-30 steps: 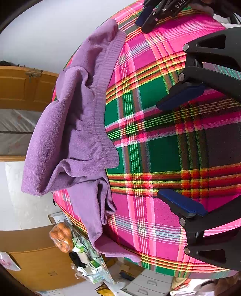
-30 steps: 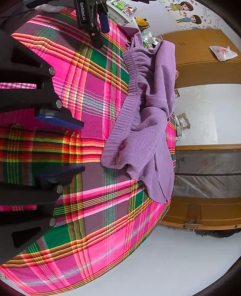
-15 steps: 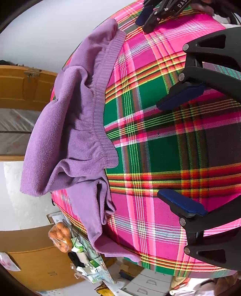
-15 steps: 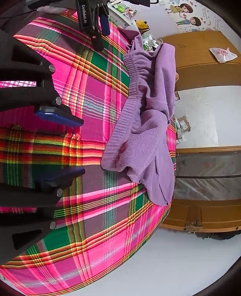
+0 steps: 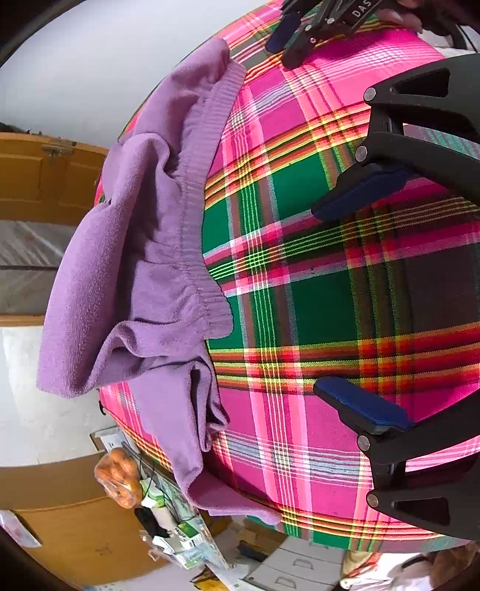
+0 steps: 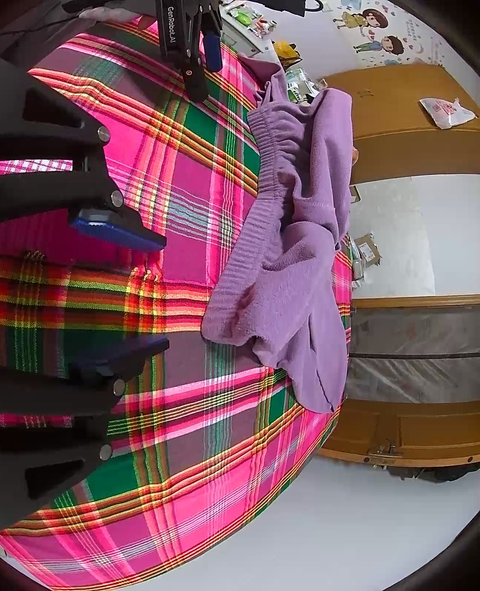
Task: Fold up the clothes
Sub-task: 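Reach both grippers to the sweatshirt hem and close on it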
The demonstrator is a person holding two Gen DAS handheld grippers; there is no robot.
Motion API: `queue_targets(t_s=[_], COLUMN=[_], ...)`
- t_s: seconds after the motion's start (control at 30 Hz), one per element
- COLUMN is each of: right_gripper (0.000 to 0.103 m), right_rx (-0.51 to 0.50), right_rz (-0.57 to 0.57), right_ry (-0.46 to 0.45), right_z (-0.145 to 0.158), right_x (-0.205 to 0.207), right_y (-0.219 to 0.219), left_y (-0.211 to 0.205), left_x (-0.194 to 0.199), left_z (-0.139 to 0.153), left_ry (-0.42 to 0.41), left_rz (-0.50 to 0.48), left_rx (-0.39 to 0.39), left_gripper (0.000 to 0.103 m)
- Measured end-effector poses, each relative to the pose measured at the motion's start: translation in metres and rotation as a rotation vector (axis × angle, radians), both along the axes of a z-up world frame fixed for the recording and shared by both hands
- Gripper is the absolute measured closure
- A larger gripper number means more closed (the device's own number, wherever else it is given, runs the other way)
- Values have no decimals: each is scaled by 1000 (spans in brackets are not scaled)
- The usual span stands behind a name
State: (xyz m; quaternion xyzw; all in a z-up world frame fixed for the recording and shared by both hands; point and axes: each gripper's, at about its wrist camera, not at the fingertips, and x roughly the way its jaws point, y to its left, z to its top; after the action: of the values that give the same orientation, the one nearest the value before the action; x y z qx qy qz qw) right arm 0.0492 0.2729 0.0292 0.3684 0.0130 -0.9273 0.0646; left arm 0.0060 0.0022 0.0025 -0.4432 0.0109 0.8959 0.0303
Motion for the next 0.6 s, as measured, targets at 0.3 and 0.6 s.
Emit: queue_targets(t_s=[0.3,0.6], right_gripper=[43,41], right_rx=[2,-76], right_rz=[33,58], right_ry=[-43,-93], right_z=[3,8], right_x=[-5,-16], right_y=[-5,4], left_y=[-2,-17], left_x=[-8,-12], left_z=[3,26], left_ry=[-80,-69], left_rz=[-110,-181], left_rx=[-2,-11], left_gripper=[16,31])
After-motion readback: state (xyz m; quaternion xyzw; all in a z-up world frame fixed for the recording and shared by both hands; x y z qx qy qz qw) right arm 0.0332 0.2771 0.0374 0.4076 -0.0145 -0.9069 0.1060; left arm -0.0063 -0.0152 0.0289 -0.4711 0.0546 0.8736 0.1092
